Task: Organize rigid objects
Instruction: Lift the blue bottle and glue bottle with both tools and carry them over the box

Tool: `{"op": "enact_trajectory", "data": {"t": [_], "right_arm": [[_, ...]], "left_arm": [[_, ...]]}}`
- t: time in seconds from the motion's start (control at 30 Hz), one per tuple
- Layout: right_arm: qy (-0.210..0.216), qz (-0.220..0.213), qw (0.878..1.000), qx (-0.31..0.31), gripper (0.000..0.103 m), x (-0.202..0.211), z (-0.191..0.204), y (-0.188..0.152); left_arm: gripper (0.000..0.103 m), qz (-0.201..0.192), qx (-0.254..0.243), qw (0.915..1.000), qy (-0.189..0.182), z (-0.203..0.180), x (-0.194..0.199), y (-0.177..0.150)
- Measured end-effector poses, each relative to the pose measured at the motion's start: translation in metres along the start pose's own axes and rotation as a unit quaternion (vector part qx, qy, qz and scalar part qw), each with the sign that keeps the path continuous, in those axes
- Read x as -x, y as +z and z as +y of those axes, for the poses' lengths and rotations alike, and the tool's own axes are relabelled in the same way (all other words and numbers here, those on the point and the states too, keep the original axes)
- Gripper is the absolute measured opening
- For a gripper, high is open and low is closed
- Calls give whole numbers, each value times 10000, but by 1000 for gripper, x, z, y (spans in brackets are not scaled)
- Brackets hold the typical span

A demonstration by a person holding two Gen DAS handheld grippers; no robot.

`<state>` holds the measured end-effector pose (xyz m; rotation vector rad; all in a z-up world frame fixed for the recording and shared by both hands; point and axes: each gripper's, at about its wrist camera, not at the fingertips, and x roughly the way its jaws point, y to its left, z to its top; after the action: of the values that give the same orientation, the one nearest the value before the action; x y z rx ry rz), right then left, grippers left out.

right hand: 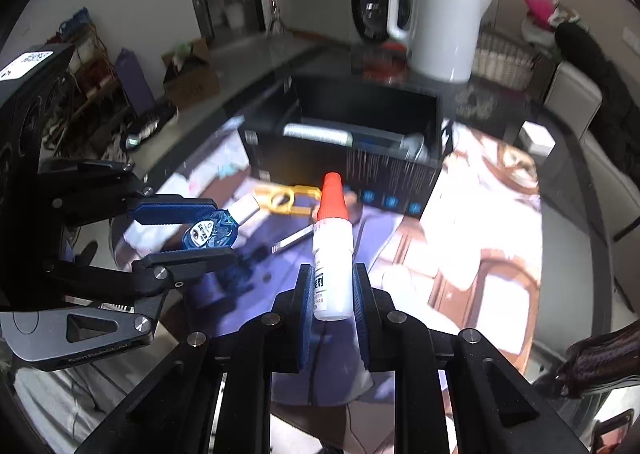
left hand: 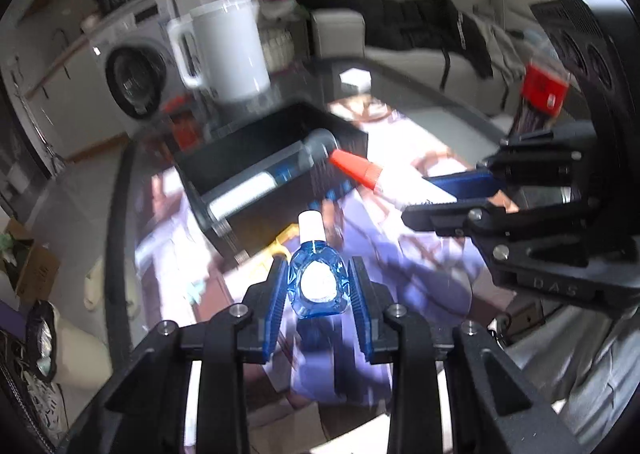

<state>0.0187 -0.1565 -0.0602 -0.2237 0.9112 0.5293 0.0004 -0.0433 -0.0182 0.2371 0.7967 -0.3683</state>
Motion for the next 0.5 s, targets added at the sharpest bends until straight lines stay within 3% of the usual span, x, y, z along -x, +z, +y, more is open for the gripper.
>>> {"op": "enact_trajectory", "data": {"t": [0.07,0.2,0.37,0.5], "right_arm": [[52,-447,9990,-7,18,16,1,4],[-99,-1401,9901,68,18,50,10,7],[-264,-2418,9700,-32,18,86,15,6],[-267,-3041,9521,-179,18,109,13,4]], "left_arm": [[29,-392,133,9990,184,4,15,5],[29,-1100,424,9929,133,15,40,11],[29,-2118,553,9740,584,23,75,13],[29,-2489,740,9635,655,35,88,14]]}}
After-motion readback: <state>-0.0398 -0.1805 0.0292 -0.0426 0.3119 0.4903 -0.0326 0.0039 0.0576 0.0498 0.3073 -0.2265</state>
